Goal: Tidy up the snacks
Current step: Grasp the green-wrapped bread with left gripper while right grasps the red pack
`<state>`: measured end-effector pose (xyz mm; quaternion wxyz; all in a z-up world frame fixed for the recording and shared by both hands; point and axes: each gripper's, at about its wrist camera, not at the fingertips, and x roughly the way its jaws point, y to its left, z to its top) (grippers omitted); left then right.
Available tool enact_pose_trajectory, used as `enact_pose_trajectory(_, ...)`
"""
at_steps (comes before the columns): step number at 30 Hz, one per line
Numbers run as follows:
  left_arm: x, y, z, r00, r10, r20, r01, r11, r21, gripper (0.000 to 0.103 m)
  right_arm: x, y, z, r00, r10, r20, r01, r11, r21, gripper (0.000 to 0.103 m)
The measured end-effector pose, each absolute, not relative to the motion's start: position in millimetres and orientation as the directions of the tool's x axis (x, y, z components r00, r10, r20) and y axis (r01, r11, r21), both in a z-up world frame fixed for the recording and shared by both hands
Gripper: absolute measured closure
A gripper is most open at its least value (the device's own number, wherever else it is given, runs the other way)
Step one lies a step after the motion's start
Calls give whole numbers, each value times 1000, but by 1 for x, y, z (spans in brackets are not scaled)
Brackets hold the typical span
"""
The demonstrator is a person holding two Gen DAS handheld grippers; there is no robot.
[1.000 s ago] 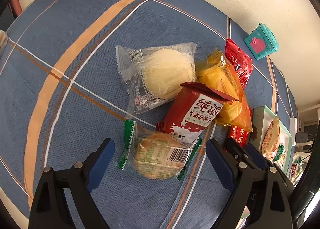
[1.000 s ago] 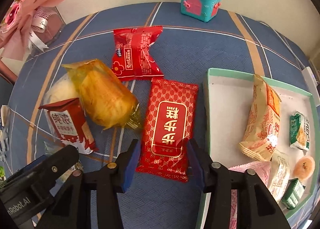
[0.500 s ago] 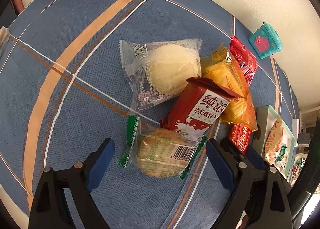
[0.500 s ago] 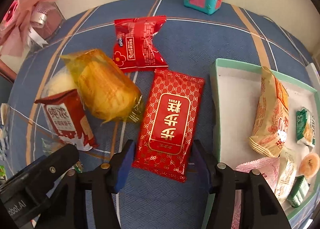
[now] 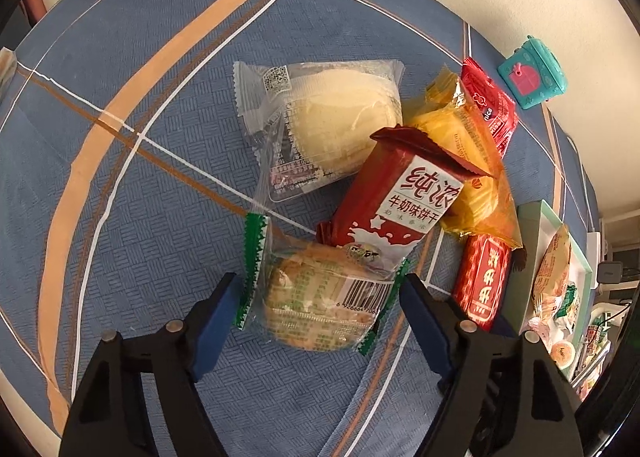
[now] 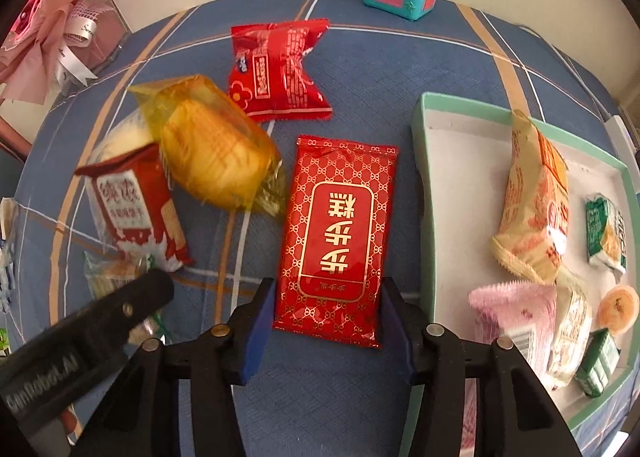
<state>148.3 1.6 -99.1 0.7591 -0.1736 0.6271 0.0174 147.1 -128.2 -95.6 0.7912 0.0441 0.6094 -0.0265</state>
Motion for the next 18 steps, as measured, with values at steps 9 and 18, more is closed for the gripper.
enact_pose_trajectory(9,142,0,-96,229,-186,-955,-248,938,-242,36,121,-121,-99,226,21,-974,92,995,43,50)
enact_pose_trajectory(18,128,8,-89,253,-207,-945,-282,919,-277,42,90,-110,-104,226,32,-974,88,995,53,50)
